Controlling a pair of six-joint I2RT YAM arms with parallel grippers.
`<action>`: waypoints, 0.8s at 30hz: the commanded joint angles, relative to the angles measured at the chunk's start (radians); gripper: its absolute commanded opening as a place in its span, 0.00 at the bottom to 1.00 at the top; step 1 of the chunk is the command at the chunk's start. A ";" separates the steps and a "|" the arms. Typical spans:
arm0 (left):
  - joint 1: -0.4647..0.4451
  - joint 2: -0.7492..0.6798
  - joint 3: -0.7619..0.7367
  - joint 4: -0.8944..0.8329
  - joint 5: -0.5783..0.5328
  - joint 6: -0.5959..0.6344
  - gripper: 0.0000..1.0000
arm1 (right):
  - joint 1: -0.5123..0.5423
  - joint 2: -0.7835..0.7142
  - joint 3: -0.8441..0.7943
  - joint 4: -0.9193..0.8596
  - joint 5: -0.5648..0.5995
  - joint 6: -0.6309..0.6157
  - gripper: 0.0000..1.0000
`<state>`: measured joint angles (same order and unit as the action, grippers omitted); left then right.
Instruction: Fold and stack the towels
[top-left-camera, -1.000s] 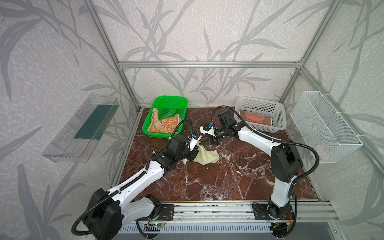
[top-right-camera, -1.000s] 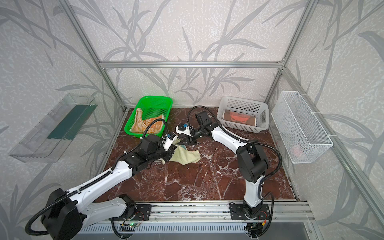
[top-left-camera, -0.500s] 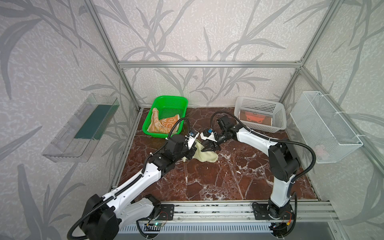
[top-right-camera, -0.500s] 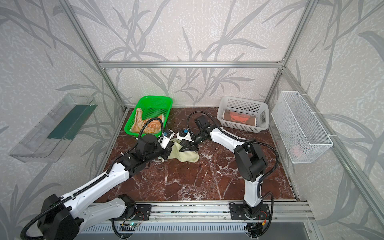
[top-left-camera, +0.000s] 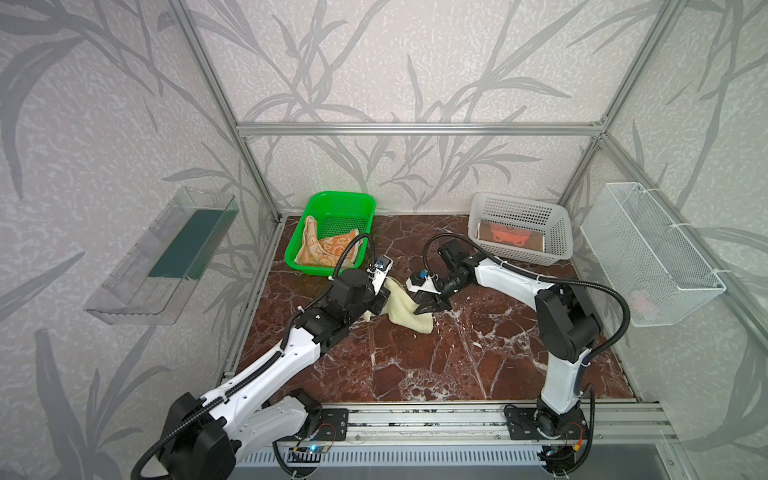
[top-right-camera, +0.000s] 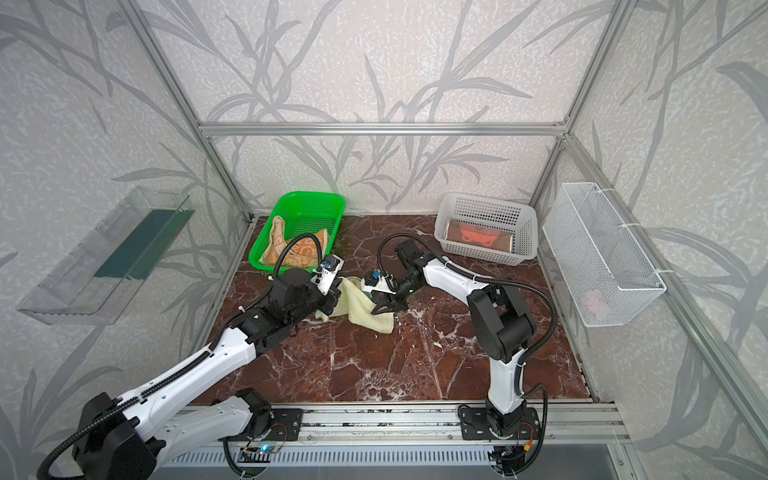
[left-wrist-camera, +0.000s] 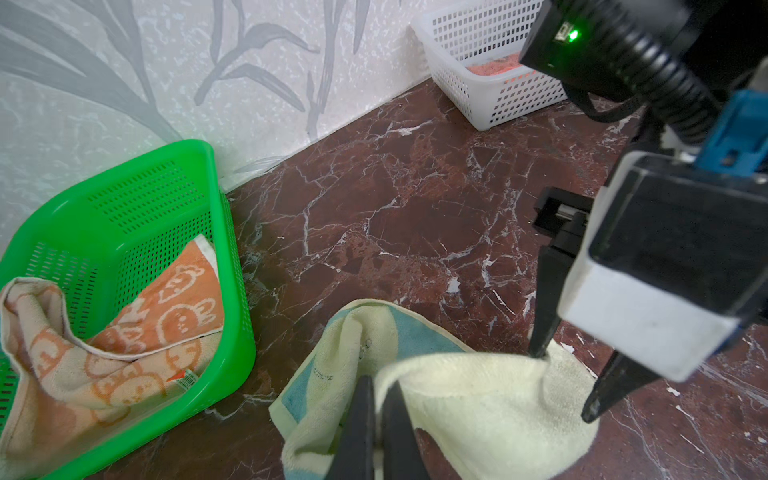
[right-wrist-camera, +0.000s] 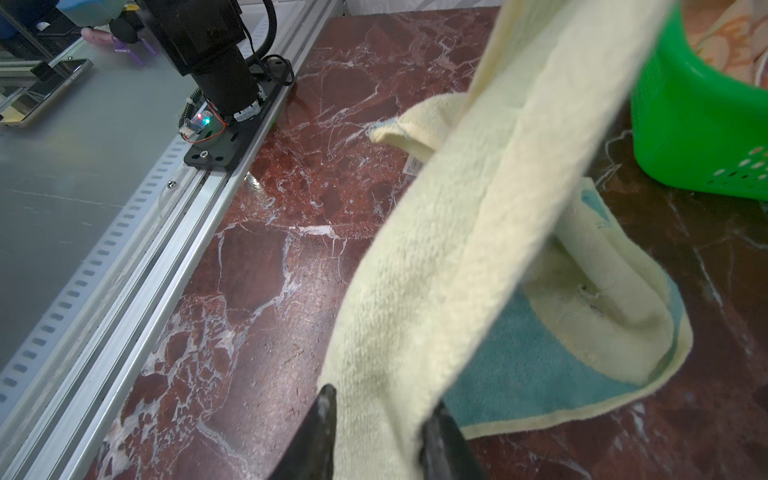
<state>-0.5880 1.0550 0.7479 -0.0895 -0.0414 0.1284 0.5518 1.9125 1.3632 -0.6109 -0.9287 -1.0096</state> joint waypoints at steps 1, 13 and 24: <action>0.004 -0.021 0.022 0.017 -0.038 0.005 0.00 | -0.005 -0.034 -0.016 -0.052 0.020 -0.021 0.33; 0.013 -0.032 0.008 0.011 -0.093 -0.004 0.00 | -0.015 -0.016 -0.006 -0.126 0.126 -0.023 0.30; 0.030 -0.033 0.001 0.006 -0.108 -0.013 0.00 | -0.016 0.004 0.006 -0.153 0.152 -0.008 0.26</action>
<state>-0.5648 1.0393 0.7479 -0.0906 -0.1310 0.1200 0.5404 1.9125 1.3491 -0.7280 -0.7918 -1.0214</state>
